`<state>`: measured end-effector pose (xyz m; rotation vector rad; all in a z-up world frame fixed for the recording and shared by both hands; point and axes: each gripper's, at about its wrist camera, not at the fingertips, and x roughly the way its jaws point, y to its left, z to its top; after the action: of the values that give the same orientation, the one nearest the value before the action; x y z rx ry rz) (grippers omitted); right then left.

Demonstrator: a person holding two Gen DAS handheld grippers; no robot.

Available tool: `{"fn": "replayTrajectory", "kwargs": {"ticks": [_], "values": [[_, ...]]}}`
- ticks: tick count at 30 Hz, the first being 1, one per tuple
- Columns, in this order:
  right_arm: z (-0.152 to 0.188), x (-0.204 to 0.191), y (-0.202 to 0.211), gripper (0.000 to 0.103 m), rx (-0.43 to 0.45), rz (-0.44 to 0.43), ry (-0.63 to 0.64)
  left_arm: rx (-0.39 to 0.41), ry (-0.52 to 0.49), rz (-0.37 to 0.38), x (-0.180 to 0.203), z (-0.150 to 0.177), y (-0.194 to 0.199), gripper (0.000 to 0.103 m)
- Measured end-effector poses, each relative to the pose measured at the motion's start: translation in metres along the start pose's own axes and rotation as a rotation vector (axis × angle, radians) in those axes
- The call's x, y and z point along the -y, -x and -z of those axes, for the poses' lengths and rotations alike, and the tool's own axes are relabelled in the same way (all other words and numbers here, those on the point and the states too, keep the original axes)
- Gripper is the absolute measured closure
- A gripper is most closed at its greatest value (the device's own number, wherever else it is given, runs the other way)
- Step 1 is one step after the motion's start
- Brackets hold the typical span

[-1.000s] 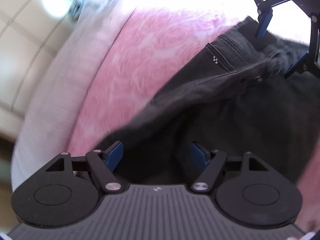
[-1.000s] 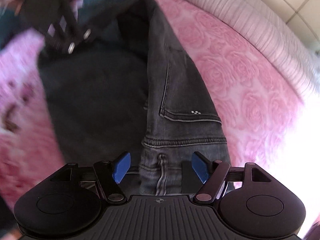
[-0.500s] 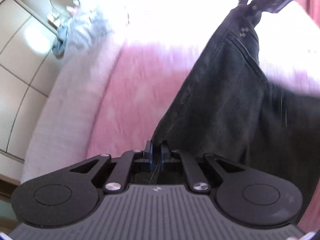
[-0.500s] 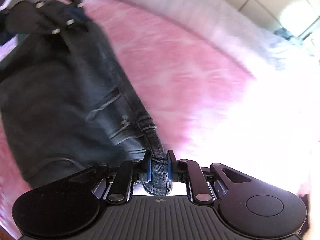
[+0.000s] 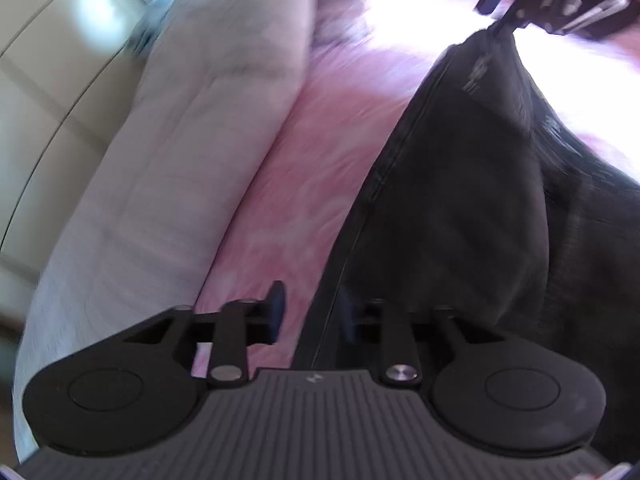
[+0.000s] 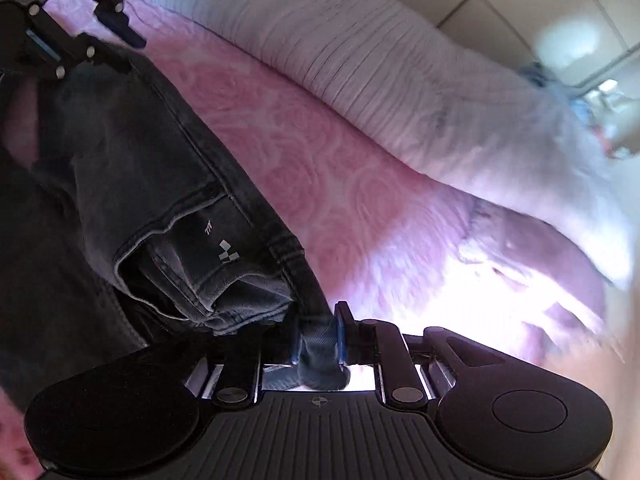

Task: Fold clothes
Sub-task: 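Lift the grey jeans off the pile with both grippers and swing them over the bed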

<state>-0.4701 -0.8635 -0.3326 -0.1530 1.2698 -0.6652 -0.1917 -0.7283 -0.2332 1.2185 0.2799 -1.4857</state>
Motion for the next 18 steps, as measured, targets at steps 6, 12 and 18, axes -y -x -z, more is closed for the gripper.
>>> {"fn": "replayTrajectory", "kwargs": {"ticks": [6, 12, 18], "values": [[0.005, -0.007, -0.045, 0.053, -0.014, -0.035, -0.062, -0.089, 0.144, -0.021, -0.002, 0.043, -0.001, 0.063], [0.041, -0.085, -0.007, 0.053, -0.037, -0.233, -0.165, -0.167, 0.112, -0.028, 0.013, 0.155, 0.048, 0.054], [0.056, -0.179, 0.037, 0.052, -0.02, -0.331, -0.127, -0.219, -0.074, -0.055, 0.028, 0.271, 0.091, 0.045]]}}
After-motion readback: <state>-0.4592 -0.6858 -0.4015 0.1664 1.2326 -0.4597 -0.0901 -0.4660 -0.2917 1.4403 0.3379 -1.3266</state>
